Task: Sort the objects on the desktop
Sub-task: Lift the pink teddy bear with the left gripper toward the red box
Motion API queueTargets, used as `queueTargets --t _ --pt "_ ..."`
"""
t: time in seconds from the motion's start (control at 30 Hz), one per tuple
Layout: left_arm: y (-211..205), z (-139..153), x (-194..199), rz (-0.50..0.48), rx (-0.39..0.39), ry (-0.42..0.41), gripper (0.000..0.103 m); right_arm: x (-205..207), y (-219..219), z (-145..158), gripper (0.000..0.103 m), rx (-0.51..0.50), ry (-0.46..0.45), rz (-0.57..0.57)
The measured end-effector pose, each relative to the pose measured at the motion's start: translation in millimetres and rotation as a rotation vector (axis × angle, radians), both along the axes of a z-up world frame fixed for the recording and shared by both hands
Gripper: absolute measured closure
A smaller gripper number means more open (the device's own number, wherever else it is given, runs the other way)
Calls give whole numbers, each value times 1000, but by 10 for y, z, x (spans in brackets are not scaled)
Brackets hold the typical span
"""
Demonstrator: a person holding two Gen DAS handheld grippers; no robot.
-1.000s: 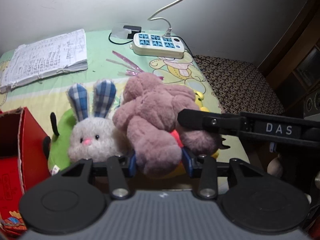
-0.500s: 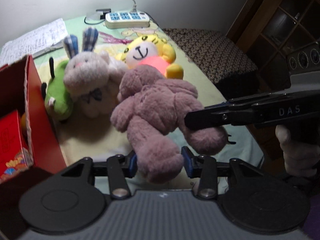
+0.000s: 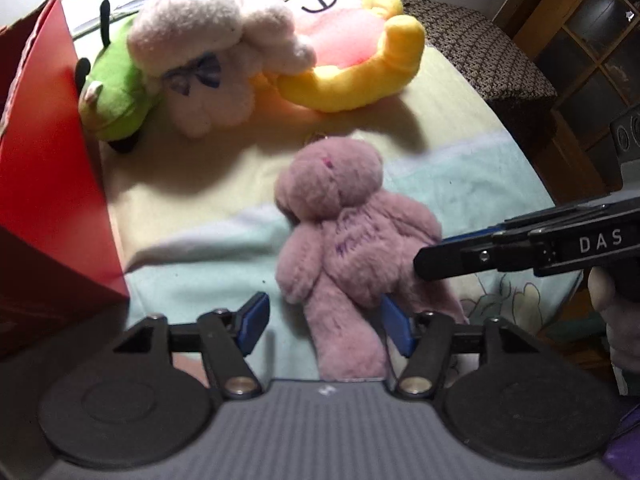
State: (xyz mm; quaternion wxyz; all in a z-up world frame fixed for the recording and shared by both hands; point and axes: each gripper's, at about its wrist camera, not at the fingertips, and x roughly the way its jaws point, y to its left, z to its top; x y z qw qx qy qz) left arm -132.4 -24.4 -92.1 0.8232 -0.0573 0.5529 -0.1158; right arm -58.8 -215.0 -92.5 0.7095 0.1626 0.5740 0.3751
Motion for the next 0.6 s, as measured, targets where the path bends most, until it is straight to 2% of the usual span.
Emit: queueTargets --t 0.1,0.13,0.2,0.27,0.33,0.4,0.5,0.6 --pt "-15 -100 120 -1 -17 33 31 63 -46 -73 66 4 5 -57" --pt "-39 -121 142 -5 -28 39 32 96 -31 -101 65 2 6 -59" --pt "-90 -149 137 -22 -30 40 32 131 19 -152 55 -1 5 -56" --pt "-149 -161 99 -32 -19 34 33 163 66 -185 51 31 1 -53" --pt "-199 -151 92 -40 7 25 36 195 128 -217 51 45 8 -49" --pt "-210 -142 100 -37 22 27 40 207 176 -227 57 57 21 -40" --pt "-179 -98 89 -26 6 29 45 194 181 -178 65 79 28 -37" --pt "-206 34 53 -47 5 -15 46 143 139 -92 67 85 12 -33"
